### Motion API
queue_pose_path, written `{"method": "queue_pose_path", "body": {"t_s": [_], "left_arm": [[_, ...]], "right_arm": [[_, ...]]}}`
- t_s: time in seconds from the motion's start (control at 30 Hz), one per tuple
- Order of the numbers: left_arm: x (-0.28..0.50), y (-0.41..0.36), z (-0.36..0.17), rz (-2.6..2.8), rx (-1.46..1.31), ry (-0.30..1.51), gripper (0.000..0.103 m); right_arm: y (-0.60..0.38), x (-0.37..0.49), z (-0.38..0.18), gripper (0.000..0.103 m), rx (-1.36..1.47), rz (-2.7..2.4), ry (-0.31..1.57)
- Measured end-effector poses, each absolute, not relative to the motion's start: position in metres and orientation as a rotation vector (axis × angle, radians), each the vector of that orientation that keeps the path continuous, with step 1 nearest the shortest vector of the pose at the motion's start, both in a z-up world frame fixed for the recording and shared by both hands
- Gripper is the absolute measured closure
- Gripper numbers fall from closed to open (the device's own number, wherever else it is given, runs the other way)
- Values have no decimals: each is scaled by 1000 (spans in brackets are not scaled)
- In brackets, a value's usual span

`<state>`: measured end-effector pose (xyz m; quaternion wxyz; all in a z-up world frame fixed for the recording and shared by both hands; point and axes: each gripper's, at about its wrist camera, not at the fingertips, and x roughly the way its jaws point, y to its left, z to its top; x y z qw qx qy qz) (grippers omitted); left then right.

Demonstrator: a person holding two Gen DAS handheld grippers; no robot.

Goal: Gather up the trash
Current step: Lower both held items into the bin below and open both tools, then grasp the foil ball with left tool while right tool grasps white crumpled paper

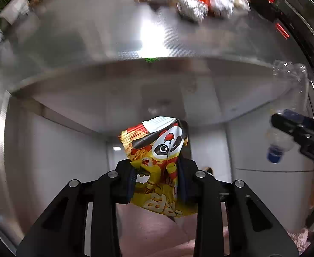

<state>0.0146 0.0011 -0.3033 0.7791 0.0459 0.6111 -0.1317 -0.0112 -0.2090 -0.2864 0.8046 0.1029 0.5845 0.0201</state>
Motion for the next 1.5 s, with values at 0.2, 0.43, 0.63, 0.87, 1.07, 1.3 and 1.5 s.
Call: {"method": "queue_pose_path", "body": {"t_s": [0.2,0.43,0.63,0.87,1.07,1.3,1.5], "left_arm": [[6,-9,-368,-332,73,1371,73],[13,-16,-452,-348,52,1453,73],[28,-21,-500,-361,35,1485,73],[39,-29,-527,-369,46,1518,73],[40,-38,-523,-390,75,1525,57],[41,-36,-512,-377,84,1512,35],[39,-27,-487,-351,73,1482,25]], "right_arm": [[-207,-11,-363,41,302,44,1350],[-199,6,-439,41,331,30,1416],[-186,22,-490,41,335,8,1481],[-180,40,-520,41,363,-26,1533],[-194,43,-531,39,406,-49,1550],[-202,49,-520,22,411,-70,1517],[-213,41,-487,18,385,-71,1469]]}}
